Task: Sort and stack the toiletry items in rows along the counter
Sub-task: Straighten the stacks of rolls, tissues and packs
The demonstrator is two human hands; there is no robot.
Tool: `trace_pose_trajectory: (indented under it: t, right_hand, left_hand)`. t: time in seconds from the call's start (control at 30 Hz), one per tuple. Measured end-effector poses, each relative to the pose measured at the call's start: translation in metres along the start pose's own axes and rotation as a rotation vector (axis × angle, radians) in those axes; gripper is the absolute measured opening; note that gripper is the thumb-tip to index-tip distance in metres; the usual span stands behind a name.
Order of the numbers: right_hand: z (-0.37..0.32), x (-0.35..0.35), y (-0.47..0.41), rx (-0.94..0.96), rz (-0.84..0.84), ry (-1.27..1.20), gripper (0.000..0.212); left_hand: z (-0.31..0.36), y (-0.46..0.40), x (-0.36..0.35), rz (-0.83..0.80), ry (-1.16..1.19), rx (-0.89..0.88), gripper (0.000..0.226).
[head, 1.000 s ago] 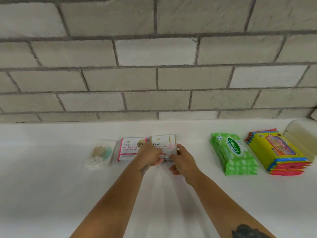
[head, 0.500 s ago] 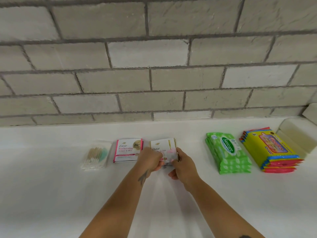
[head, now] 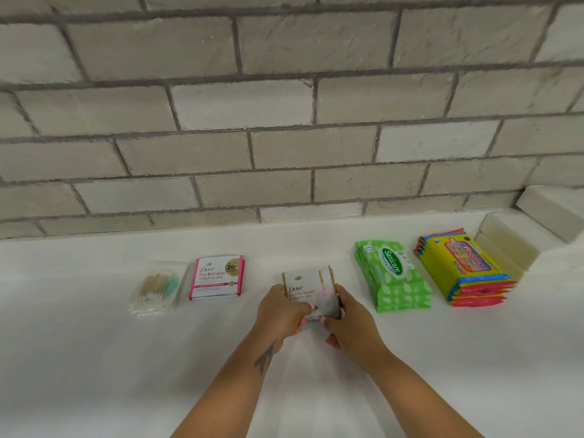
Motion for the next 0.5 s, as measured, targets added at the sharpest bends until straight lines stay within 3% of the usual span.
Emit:
trace_pose_trajectory:
  t: [0.1,0.17,0.27,0.37,0.5]
  right_hand:
    - [0.002,0.008,0.004,-0.009,0.005,-0.013,0.049]
    - [-0.003,0.014,0.005,0.031,-0.003,0.093,0.067]
    - [-0.018,0.021,0.002,0.187,-0.097,0.666,0.082]
    - [-0.038,0.014,0.004,0.448,-0.079,1.005,0.071]
    - [-0.030,-0.002,0.001,0.545,-0.166,0.982,0.066]
  left_hand:
    - [-0.002,0.002,-0.006,-0.017,-0.033,-0.017,0.034]
    - [-0.002,0.002,-0.005,0.054,-0.165,-0.075,0.058]
    - [0.001,0.001,0.006,0.330,-0.619,-0.227,0.104]
    - [0.004,0.005,-0.003,0.375,-0.788,-0.460,0.096]
    - [-0.001,0.002,-0.011,0.330,-0.822,-0.540,0.067]
Point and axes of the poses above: each hand's wrist, its own y-axis away from the middle knuckle, its own x-axis out of the back of the hand, z = x × y, the point moved 8 cm from there along -y, towards the middle knuckle, and after that the axes turned 15 degrees about x, right-handed, at the moved point
